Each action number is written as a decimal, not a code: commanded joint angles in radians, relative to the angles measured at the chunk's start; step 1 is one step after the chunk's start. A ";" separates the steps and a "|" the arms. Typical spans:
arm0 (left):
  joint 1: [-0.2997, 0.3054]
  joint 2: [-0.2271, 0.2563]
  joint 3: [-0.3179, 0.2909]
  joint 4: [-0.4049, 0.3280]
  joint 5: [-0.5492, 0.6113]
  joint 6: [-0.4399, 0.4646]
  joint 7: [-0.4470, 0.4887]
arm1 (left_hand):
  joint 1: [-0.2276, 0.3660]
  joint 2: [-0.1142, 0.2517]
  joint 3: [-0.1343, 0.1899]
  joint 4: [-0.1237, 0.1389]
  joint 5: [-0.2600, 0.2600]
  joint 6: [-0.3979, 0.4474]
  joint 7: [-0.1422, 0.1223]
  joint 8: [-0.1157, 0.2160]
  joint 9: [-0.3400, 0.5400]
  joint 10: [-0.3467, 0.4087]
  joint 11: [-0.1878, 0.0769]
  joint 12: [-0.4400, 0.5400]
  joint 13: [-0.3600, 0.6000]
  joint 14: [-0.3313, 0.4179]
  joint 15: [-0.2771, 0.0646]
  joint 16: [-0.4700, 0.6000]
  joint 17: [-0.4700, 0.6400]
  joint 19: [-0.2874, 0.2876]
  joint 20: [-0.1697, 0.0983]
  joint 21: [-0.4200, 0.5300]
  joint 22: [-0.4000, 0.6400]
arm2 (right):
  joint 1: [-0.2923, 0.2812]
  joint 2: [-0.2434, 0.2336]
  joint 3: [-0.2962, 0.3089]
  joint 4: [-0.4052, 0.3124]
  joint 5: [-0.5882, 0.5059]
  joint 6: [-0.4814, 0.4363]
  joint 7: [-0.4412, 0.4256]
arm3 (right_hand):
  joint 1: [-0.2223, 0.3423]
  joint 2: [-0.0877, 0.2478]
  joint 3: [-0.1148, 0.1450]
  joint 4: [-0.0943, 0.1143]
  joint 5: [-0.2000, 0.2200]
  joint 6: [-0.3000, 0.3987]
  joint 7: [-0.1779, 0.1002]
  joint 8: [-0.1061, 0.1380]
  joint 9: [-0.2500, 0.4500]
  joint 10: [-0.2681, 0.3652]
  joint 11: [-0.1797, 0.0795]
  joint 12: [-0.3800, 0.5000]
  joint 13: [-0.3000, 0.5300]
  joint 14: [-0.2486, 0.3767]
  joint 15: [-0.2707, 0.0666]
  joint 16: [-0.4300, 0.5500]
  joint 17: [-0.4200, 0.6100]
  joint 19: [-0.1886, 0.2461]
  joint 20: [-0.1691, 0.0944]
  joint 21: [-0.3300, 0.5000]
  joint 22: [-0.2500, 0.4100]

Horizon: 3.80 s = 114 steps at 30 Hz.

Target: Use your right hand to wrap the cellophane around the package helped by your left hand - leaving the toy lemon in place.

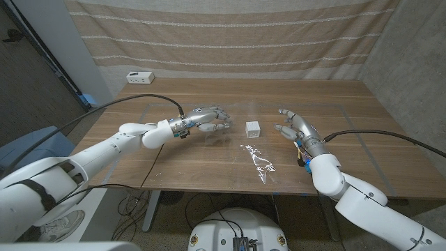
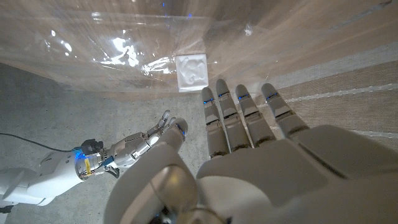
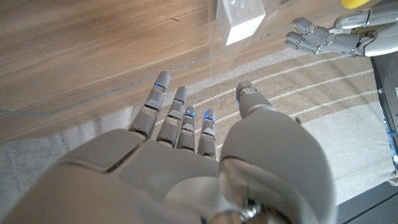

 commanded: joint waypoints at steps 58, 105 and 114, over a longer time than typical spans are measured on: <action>-0.183 -0.101 0.201 0.293 0.064 -0.130 0.134 | 0.008 0.004 0.039 -0.004 -0.004 0.014 0.008 -0.003 0.002 0.010 0.006 -0.026 -0.025 0.005 -0.006 -0.012 -0.001 0.004 -0.002 -0.004 -0.002 | -0.126 0.519 -0.048 -0.119 -1.694 -0.169 1.537 | -0.218 -0.157 -0.187 0.097 0.032 0.444 0.062 0.168 0.024 0.133 -0.017 0.033 0.022 -0.034 -0.044 0.037 -0.045 -0.010 -0.016 -0.151 0.011; -0.167 -0.085 0.196 0.257 0.050 -0.101 0.125 | 0.005 0.009 0.054 0.002 -0.004 0.013 0.010 -0.005 0.002 0.012 0.004 -0.033 -0.028 0.005 -0.004 -0.013 0.000 0.008 0.001 -0.005 -0.001 | -0.145 0.718 0.069 -0.082 -1.576 0.025 1.572 | -0.205 -0.120 -0.204 0.080 0.061 0.444 0.050 0.133 0.014 0.141 -0.012 0.023 0.024 -0.030 -0.048 0.046 -0.052 0.021 -0.031 -0.170 0.012; -0.160 -0.079 0.190 0.246 0.042 -0.099 0.114 | 0.004 0.008 0.056 0.004 -0.005 0.011 0.009 -0.006 0.003 0.010 0.006 -0.035 -0.029 0.005 -0.005 -0.013 0.000 0.008 0.000 -0.005 -0.001 | -0.113 0.677 0.031 -0.050 -1.561 -0.001 1.567 | -0.182 -0.107 -0.198 0.066 0.064 0.413 0.042 0.112 0.011 0.134 -0.015 0.017 0.023 -0.051 -0.040 0.038 -0.056 0.018 -0.035 -0.177 0.011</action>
